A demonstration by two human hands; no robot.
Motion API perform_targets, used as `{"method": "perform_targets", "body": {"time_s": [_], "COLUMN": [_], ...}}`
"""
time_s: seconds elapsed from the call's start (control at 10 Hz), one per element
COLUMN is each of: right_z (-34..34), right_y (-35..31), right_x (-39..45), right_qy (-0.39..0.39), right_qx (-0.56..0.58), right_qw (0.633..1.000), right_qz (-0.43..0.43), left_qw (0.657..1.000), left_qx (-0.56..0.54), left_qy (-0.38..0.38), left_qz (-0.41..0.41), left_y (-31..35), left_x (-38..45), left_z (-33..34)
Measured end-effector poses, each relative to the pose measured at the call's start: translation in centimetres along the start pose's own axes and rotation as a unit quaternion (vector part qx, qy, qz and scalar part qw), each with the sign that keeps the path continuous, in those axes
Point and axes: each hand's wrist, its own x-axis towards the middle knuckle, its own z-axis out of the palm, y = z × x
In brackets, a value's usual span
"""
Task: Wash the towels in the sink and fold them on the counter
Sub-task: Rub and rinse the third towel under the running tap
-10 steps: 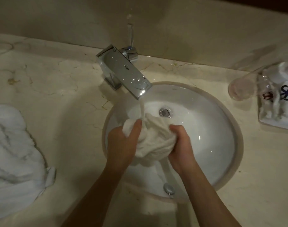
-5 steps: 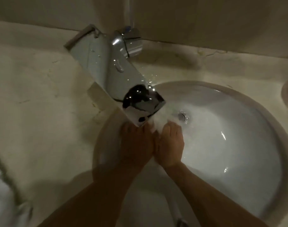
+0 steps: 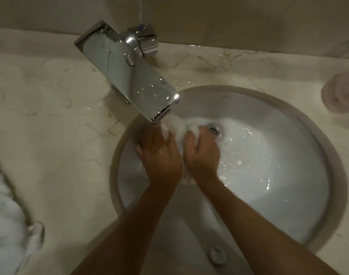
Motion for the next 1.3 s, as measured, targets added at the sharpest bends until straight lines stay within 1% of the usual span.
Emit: {"method": "perform_targets", "body": {"time_s": [0.1,0.2,0.3,0.4,0.5,0.6,0.7,0.8,0.9,1.0,1.1,1.2,1.3], "right_z": [2.7,4.4,4.5,4.3,3.5,2.4,0.8,-2.7,-7.5,-11.3,-14.5,-16.4,-18.2], "right_y": [1.8,3.3,3.8,4.4,4.0,2.4,0.8,0.2,0.5,0.6,-1.2,-3.5,-6.4], "right_x": [-3.7,-3.0,-1.1,1.5,3.7,4.5,4.4,3.7,1.3,0.5,-0.1,-2.0,-4.0], "right_qy": [-0.007,-0.018,-0.015,0.019,-0.017,-0.119,-0.116,-0.121,-0.137,-0.165,-0.212,-0.25,-0.306], "right_qx": [-0.103,-0.112,-0.141,-0.153,-0.197,-0.18,-0.021,0.164,0.162,0.27,0.452,0.501,0.533], "right_qw": [0.993,0.993,0.986,0.977,0.97,0.976,0.988,0.963,0.961,0.896,0.765,0.724,0.697], "right_qz": [-0.051,-0.038,-0.088,-0.149,-0.143,-0.029,0.1,0.179,0.179,0.312,0.406,0.404,0.37], "left_qw": [0.993,0.985,0.978,0.972,0.987,0.97,0.917,0.96,0.944,0.862,0.731,0.72,0.648], "left_qx": [0.02,0.098,0.155,0.202,0.138,-0.028,-0.133,-0.135,-0.207,-0.264,-0.344,-0.379,-0.538], "left_qy": [-0.054,-0.064,-0.05,-0.053,-0.085,-0.161,-0.203,-0.125,-0.113,-0.263,-0.441,-0.481,-0.417], "left_qz": [0.098,0.128,0.132,0.104,0.011,-0.179,-0.315,-0.213,-0.23,-0.345,-0.39,-0.328,-0.342], "left_y": [-1.5,-2.9,-2.5,-0.7,0.5,2.2,2.9,2.6,2.9,2.3,2.7,4.3,6.2], "left_x": [-2.6,-2.4,-1.9,-0.3,0.9,2.1,3.6,3.2,0.5,-1.3,-2.1,-2.3,-2.1], "left_z": [0.2,1.4,2.3,2.3,3.0,1.4,0.0,-2.5,-6.3,-8.8,-11.9,-14.2,-15.7]}}
